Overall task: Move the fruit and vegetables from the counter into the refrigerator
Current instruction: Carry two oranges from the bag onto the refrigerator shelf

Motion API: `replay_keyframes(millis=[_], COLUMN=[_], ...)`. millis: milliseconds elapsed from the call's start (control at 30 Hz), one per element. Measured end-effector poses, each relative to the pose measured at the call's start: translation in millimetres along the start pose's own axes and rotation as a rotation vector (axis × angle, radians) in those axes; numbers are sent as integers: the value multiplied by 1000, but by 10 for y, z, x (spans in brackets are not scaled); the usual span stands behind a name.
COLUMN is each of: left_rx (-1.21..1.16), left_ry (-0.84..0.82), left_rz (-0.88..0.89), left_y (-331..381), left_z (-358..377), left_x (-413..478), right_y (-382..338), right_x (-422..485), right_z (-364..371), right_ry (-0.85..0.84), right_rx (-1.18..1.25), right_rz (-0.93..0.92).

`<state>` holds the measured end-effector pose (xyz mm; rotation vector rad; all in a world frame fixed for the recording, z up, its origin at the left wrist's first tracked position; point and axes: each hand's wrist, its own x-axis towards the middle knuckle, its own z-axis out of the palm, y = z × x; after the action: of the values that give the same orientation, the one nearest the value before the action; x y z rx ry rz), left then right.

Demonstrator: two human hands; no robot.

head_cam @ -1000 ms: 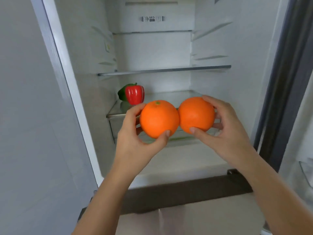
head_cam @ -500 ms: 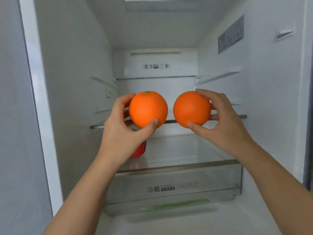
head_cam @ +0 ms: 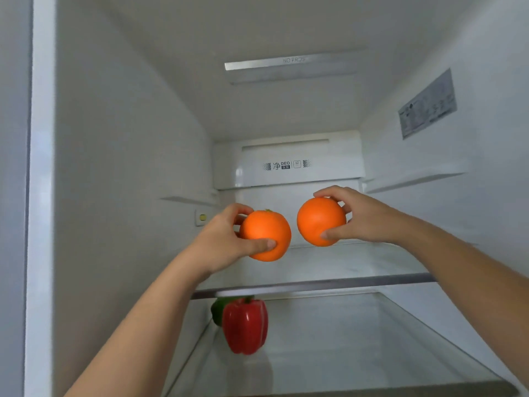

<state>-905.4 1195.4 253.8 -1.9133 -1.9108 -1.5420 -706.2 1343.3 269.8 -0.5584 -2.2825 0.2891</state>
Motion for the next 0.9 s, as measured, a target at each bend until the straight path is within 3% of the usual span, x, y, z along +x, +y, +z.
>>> replay_keyframes(millis=[233, 400, 900], left_rx=[-186, -214, -246], left_ry=[-147, -199, -278], left_rz=[-214, -279, -313], left_y=[-163, -311, -507], left_z=[7, 99, 167], left_x=[447, 592, 598], right_y=[235, 361, 407], right_x=[314, 361, 375], right_z=[-35, 182, 271], right_ry=[-179, -201, -254], right_rx=[64, 192, 250], right_rz=[87, 104, 125])
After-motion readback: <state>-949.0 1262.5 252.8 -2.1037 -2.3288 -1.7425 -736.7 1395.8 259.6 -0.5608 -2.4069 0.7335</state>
